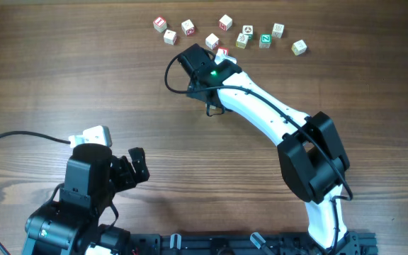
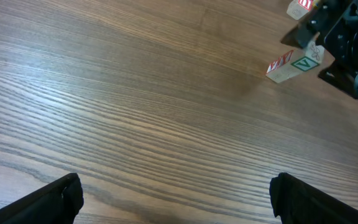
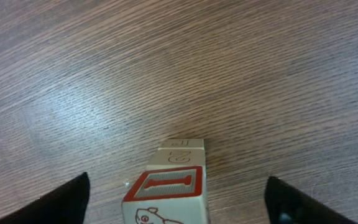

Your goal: Form a tower

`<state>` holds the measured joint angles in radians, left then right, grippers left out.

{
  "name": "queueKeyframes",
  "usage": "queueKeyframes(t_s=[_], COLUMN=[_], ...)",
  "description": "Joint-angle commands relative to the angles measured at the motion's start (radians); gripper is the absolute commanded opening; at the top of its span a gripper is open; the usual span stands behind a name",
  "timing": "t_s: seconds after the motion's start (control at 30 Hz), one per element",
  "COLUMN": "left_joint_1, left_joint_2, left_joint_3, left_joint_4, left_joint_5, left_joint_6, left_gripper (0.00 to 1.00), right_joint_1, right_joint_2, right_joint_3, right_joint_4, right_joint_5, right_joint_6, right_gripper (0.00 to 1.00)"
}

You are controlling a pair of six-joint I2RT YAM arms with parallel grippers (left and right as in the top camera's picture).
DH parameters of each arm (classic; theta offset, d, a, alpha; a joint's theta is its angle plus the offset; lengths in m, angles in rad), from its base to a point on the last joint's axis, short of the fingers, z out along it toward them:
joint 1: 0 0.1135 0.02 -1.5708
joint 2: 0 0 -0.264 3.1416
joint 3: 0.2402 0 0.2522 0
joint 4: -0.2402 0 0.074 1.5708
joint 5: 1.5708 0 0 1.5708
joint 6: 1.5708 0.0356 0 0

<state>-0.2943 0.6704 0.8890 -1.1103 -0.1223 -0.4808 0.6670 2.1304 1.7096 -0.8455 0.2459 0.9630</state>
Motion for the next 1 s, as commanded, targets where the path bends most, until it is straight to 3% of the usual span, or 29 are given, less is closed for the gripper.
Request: queueKeyframes(t_s=[0.0, 0.2, 0.33, 0.7, 0.97], left_joint_1=[0.003, 0.003, 0.003, 0.003, 0.003], left_joint_2=[-0.002, -0.002, -0.002, -0.002, -0.002], left_joint_3=[-0.002, -0.002, -0.002, -0.002, -0.002], left_joint_4=[0.002, 0.002, 0.002, 0.002, 0.002], left_joint_5=[-0.009, -0.009, -0.009, -0.009, -0.009], left_joint_6=[0.002, 0.002, 0.002, 0.002, 0.002], left_gripper=[1.0, 1.0, 1.0, 1.0, 1.0], right_joint_1=[0.003, -0.024, -0.076, -0.059, -0.059], right_joint_2=[0.016, 0.023, 0.035, 0.099, 0.118], right_joint_3=[0.022, 0.029, 0.029, 0.03, 0.034], right_joint_4=[-0.008, 0.0, 0.015, 0.037, 0.036], right_joint_5=[-0.008, -0.06, -0.196, -0.18, -0.164], right_joint_6=[0.006, -0.034, -0.119, -0.149, -0.183], right_gripper=[1.0, 0.99, 0.99, 0.99, 0.68])
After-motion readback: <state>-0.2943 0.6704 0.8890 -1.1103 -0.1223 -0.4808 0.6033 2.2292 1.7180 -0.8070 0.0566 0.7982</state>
